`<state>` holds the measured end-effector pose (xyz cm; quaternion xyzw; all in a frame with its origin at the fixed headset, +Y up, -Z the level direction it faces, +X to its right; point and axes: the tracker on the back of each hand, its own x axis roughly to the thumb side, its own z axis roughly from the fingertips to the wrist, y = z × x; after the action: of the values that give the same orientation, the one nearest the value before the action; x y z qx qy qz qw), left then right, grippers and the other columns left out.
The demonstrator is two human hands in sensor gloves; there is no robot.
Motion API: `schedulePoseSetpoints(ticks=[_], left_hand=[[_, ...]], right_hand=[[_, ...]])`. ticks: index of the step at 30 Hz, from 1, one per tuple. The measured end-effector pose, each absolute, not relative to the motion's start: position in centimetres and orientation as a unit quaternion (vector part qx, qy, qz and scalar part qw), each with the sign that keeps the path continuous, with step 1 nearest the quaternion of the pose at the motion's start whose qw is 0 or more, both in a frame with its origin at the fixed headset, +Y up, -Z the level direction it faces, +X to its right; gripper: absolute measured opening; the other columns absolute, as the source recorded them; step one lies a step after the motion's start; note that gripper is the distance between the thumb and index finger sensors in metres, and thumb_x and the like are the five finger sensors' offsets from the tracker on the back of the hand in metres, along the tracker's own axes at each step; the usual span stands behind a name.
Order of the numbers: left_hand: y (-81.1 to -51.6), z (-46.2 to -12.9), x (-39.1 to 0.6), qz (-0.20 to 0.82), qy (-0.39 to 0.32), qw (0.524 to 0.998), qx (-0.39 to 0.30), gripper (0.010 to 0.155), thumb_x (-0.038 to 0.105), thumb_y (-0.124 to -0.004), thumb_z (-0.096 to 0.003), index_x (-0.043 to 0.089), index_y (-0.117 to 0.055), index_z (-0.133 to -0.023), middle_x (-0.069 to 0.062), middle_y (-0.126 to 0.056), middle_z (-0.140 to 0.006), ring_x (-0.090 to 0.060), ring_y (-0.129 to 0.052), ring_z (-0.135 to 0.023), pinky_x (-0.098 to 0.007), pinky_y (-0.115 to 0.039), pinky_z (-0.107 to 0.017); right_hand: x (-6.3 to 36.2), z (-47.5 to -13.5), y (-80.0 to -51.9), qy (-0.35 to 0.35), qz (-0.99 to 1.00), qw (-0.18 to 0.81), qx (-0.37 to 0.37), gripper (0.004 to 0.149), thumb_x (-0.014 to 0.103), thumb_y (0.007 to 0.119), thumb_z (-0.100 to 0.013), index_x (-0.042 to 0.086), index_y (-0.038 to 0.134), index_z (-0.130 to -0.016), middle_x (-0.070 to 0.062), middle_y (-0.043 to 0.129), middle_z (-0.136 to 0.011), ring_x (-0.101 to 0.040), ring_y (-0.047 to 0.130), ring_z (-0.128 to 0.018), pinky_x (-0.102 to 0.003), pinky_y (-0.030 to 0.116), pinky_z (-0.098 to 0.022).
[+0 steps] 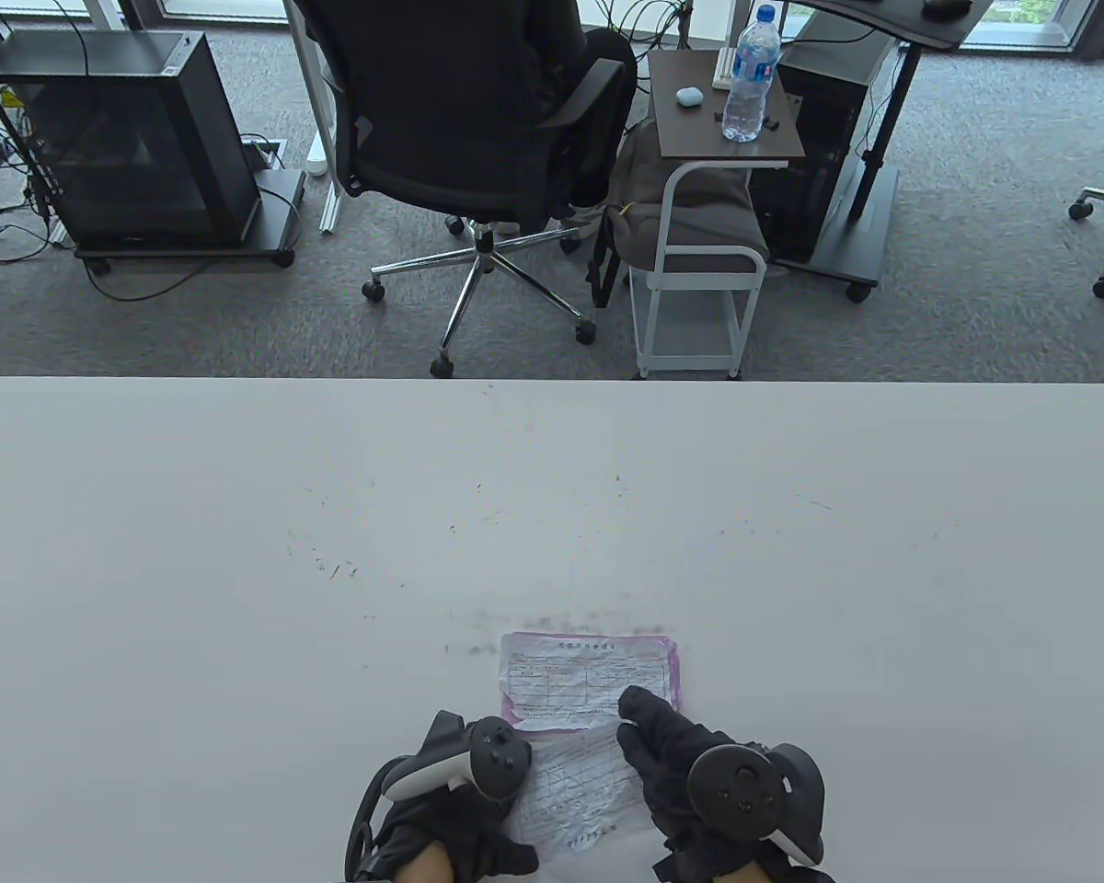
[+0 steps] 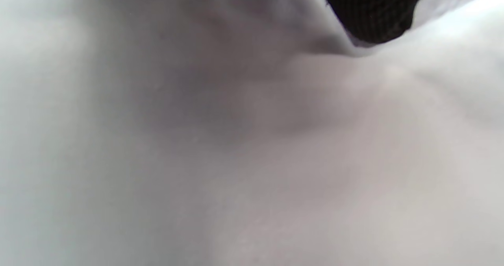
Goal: Flatten crumpled invoices and stack
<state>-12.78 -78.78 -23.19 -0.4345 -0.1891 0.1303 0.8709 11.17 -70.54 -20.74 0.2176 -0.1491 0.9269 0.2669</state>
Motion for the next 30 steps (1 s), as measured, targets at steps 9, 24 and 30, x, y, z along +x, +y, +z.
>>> schedulePoseSetpoints(ticks=[9,24,30], left_hand=[[-76.6,-24.1,-17.5,0.582,-0.192,0.763,-0.205,0.099,0.063,-0.074,-0.0501,0.021,-0.006,-0.109,-0.027,-0.006,-0.11,-0.057,-0.038,-0.106,-0.068,-0.053,-0.069],[-72.7,-23.2,-14.4,0.648,-0.256,0.713,-0.084,0.055,0.014,-0.074,-0.0588,0.018,-0.052,-0.109,-0.015,-0.039,-0.112,-0.019,-0.094,-0.08,-0.041,-0.084,-0.062],[-71.7,-23.1,-14.6,0.557,-0.262,0.787,-0.048,0.056,0.016,-0.075,-0.0581,0.01,-0.053,-0.109,-0.018,-0.042,-0.11,-0.023,-0.094,-0.076,-0.044,-0.082,-0.059]], right_hand=[[13.1,-19.4,-66.4,-0.251,0.864,0.382,0.214,0.04,0.032,0.076,-0.052,0.018,0.068,-0.089,-0.003,0.095,-0.049,-0.007,0.094,-0.019,-0.028,0.09,-0.016],[17.6,-21.7,-69.6,-0.181,0.79,0.583,0.052,0.042,0.029,0.076,-0.053,0.012,0.067,-0.09,-0.006,0.095,-0.054,-0.011,0.096,-0.024,-0.031,0.091,-0.019],[17.3,-21.9,-69.7,-0.169,0.837,0.517,0.064,0.049,0.026,0.081,-0.05,0.01,0.065,-0.093,-0.009,0.095,-0.059,-0.015,0.098,-0.03,-0.034,0.091,-0.023]])
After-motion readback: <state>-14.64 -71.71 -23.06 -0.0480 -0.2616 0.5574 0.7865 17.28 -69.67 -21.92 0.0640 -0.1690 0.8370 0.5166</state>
